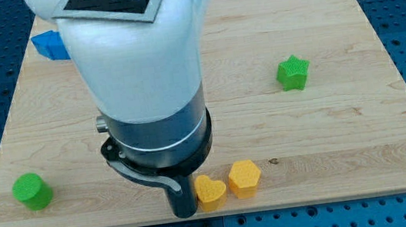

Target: Nudge the green star down a bit

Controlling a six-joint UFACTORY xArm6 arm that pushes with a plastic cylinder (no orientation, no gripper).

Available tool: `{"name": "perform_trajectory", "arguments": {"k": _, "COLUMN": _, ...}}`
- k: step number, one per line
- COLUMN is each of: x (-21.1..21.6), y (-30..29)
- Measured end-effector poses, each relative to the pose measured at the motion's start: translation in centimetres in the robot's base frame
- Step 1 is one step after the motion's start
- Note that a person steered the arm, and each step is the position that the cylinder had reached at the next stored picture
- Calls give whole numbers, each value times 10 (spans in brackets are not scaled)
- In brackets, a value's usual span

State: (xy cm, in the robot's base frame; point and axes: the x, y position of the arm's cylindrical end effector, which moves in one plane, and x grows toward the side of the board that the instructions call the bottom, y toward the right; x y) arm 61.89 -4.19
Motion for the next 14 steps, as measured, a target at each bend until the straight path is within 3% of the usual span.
{"name": "perform_trajectory", "arguments": {"k": 4, "x": -6, "y": 18}}
{"name": "perform_trajectory", "arguments": {"k": 6, "x": -145, "y": 25}}
{"name": "perform_trajectory", "arguments": {"k": 7, "x": -218, "y": 59}}
{"name": "perform_trajectory", "arguments": {"k": 8, "x": -249, "y": 123}}
{"name": "perform_trajectory", "arguments": {"k": 9, "x": -226, "y": 201}}
{"name": "perform_trajectory", "arguments": {"k": 10, "x": -215, "y": 222}}
{"name": "perform_trajectory", "arguments": {"k": 14, "x": -207, "y": 194}}
